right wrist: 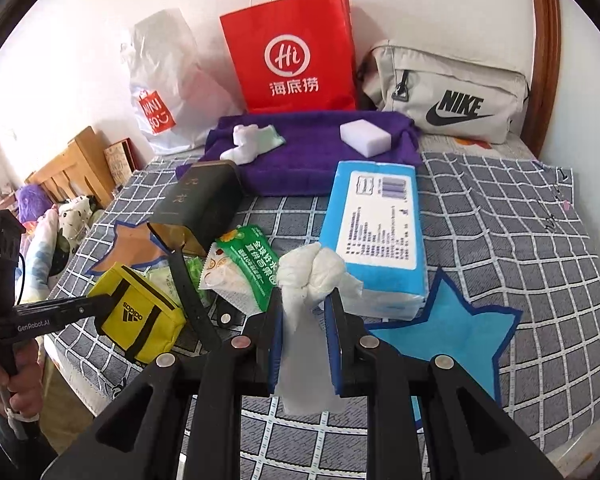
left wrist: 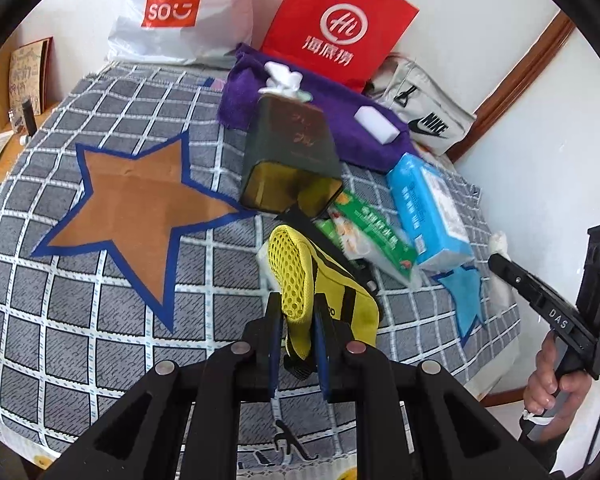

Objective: Organize soft objects
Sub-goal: 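Carry the yellow pouch and white tissue toward the purple towel with both grippers, then lower both grippers over the purple towel and open them to release pouch and tissue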

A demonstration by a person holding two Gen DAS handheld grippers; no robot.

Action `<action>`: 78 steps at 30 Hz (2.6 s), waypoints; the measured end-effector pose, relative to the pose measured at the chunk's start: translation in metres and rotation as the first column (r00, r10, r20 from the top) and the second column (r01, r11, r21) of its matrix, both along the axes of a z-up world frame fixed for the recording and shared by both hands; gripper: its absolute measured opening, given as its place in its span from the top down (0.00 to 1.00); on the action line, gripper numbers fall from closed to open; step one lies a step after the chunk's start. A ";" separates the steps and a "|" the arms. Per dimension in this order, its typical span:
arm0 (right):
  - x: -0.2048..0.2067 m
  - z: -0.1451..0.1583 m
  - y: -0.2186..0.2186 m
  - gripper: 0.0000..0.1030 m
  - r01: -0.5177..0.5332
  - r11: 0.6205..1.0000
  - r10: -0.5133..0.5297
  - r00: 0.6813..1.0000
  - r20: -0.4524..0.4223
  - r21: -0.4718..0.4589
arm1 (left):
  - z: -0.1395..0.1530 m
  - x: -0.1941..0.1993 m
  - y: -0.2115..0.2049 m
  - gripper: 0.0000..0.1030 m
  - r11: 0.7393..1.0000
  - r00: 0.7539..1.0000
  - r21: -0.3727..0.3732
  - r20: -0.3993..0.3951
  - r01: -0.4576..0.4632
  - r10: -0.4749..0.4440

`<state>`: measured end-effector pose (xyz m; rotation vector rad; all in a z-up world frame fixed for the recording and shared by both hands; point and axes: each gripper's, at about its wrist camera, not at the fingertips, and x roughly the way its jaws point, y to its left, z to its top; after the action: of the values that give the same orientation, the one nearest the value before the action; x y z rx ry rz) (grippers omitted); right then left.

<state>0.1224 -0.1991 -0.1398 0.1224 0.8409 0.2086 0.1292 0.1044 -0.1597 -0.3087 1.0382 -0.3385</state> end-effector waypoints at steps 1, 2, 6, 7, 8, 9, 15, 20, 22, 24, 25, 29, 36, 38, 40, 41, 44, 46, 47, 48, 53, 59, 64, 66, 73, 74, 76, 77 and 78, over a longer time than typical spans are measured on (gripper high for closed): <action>-0.001 0.002 -0.002 0.81 0.001 1.000 -0.001 1.000 0.006 0.001 | 0.005 0.000 -0.001 0.86 1.000 1.000 0.003 0.011 0.001 -0.001; -0.002 0.004 -0.004 0.81 0.000 1.000 0.000 1.000 0.011 0.003 | 0.010 -0.001 -0.003 0.86 1.000 1.000 0.009 0.022 -0.001 0.000; -0.003 0.013 -0.008 0.81 -0.009 1.000 0.009 0.999 0.035 0.011 | 0.028 0.001 -0.007 0.86 1.000 0.998 0.018 0.058 -0.002 0.001; -0.002 0.015 -0.009 0.81 -0.013 1.000 0.013 0.999 0.038 0.012 | 0.031 0.002 -0.008 0.86 1.000 0.998 0.020 0.064 -0.005 0.004; -0.001 0.016 -0.009 0.81 -0.017 1.000 0.017 0.999 0.041 0.010 | 0.035 0.004 -0.009 0.86 1.000 0.997 0.024 0.071 -0.009 0.007; 0.000 0.018 -0.009 0.81 -0.020 1.000 0.020 0.999 0.044 0.007 | 0.038 0.005 -0.011 0.86 1.000 0.997 0.025 0.076 -0.010 0.008; 0.008 0.028 -0.012 0.81 -0.041 0.999 0.040 0.997 0.069 0.004 | 0.054 0.016 -0.015 0.86 1.000 0.995 0.011 0.096 -0.014 0.013; 0.021 0.034 -0.013 0.81 -0.048 0.999 0.047 0.996 0.073 0.010 | 0.071 0.028 -0.021 0.86 0.999 0.992 0.028 0.124 -0.021 0.017; 0.028 0.035 -0.012 0.81 -0.053 0.999 0.052 0.996 0.078 0.011 | 0.075 0.033 -0.021 0.86 0.999 0.991 0.038 0.133 -0.026 0.021; 0.034 0.037 -0.012 0.81 -0.051 0.999 0.050 0.995 0.081 0.011 | 0.079 0.041 -0.023 0.86 0.999 0.990 0.033 0.137 -0.029 0.024; 0.038 0.037 -0.012 0.81 -0.051 0.999 0.049 0.995 0.082 0.013 | 0.081 0.043 -0.023 0.86 0.999 0.990 0.032 0.138 -0.030 0.025; 0.054 0.040 -0.014 0.81 -0.050 0.999 0.049 0.995 0.089 0.007 | 0.086 0.061 -0.025 0.86 0.998 0.989 0.042 0.145 -0.043 0.036; 0.088 0.043 -0.014 0.81 -0.047 0.999 0.048 0.993 0.105 -0.019 | 0.088 0.099 -0.034 0.86 0.995 0.988 0.072 0.148 -0.062 0.050; 0.102 0.043 -0.015 0.81 -0.049 0.998 0.052 0.993 0.104 -0.033 | 0.088 0.113 -0.036 0.86 0.995 0.988 0.069 0.142 -0.065 0.055; 0.113 0.042 -0.016 0.81 -0.050 0.998 0.053 0.993 0.103 -0.034 | 0.086 0.123 -0.039 0.86 0.995 0.989 0.068 0.135 -0.070 0.060; 0.122 0.041 -0.017 0.81 -0.053 0.998 0.055 0.994 0.099 -0.030 | 0.085 0.132 -0.040 0.86 0.995 0.990 0.069 0.130 -0.072 0.063; 0.142 0.037 -0.020 0.81 -0.054 0.999 0.053 0.995 0.083 0.002 | 0.081 0.149 -0.045 0.86 0.994 0.990 0.070 0.119 -0.081 0.072; 0.155 0.033 -0.020 0.81 -0.061 0.998 0.060 0.996 0.069 0.008 | 0.080 0.160 -0.048 0.86 0.994 0.991 0.071 0.113 -0.078 0.070; 0.160 0.031 -0.019 0.81 -0.060 0.998 0.060 0.996 0.067 0.005 | 0.079 0.163 -0.049 0.86 0.995 0.991 0.068 0.112 -0.078 0.070; 0.168 0.029 -0.019 0.81 -0.060 0.998 0.060 0.996 0.061 0.001 | 0.079 0.169 -0.050 0.86 0.995 0.991 0.063 0.113 -0.078 0.070; 0.198 0.021 -0.023 0.81 -0.055 0.998 0.055 0.998 0.038 0.019 | 0.080 0.193 -0.055 0.86 0.995 0.991 0.070 0.118 -0.076 0.068; 0.232 0.010 -0.027 0.81 -0.057 0.998 0.057 0.998 -0.001 0.032 | 0.078 0.228 -0.061 0.86 0.996 0.992 0.047 0.110 -0.070 0.065; 0.250 0.000 -0.027 0.81 -0.068 0.997 0.068 0.997 -0.023 0.027 | 0.067 0.251 -0.069 0.86 0.997 0.994 0.040 0.094 -0.064 0.060; 0.254 -0.008 -0.028 0.80 -0.068 0.997 0.069 0.997 -0.037 0.029 | 0.057 0.259 -0.069 0.86 0.997 0.995 0.046 0.079 -0.067 0.064; 0.271 -0.035 -0.029 0.79 -0.097 0.995 0.097 0.988 -0.122 0.007 | 0.016 0.282 -0.061 0.86 0.994 0.995 0.068 -0.033 -0.088 0.090; 0.275 -0.039 -0.030 0.79 -0.102 0.995 0.104 0.985 -0.135 0.021 | 0.013 0.284 -0.062 0.86 0.993 0.995 0.074 -0.040 -0.087 0.090; 0.279 -0.044 -0.032 0.79 -0.099 0.995 0.103 0.983 -0.151 0.032 | 0.007 0.287 -0.061 0.86 0.991 0.993 0.097 -0.062 -0.090 0.097; 0.279 -0.047 -0.033 0.79 -0.096 0.995 0.100 0.983 -0.155 0.028 | 0.004 0.288 -0.061 0.86 0.991 0.993 0.102 -0.068 -0.091 0.098; 0.280 -0.050 -0.034 0.79 -0.092 0.996 0.094 0.982 -0.161 0.019 | 0.002 0.289 -0.060 0.86 0.991 0.993 0.103 -0.075 -0.088 0.096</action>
<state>0.4025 -0.2330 -0.1895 0.1117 1.0086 0.2944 0.4181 0.0443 -0.1579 -0.2811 1.1115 -0.1921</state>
